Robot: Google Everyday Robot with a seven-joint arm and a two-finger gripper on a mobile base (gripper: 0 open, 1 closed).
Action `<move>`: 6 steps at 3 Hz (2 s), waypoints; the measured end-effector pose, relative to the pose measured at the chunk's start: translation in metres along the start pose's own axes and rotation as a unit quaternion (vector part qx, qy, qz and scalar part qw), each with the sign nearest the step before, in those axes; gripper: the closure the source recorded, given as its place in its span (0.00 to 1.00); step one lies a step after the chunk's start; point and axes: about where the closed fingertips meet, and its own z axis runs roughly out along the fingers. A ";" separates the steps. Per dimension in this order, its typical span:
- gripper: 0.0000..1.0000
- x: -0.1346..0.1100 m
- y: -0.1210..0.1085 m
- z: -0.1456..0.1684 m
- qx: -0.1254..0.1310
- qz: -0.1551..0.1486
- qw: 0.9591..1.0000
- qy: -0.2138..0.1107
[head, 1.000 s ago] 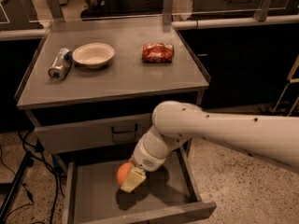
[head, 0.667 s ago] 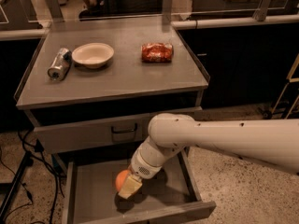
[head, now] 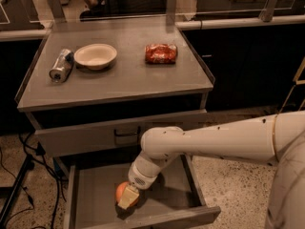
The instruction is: Place orange into middle drawer
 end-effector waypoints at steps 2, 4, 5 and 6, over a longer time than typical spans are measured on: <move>1.00 0.013 -0.005 0.046 -0.026 0.029 0.999 0.012; 1.00 0.038 -0.027 0.111 -0.033 0.084 0.995 0.046; 1.00 0.052 -0.046 0.121 -0.020 0.113 0.992 0.055; 1.00 0.060 -0.063 0.122 -0.004 0.129 0.990 0.062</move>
Offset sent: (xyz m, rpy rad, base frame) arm -0.0064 0.0199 -0.1039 -0.0264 0.1598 -0.0539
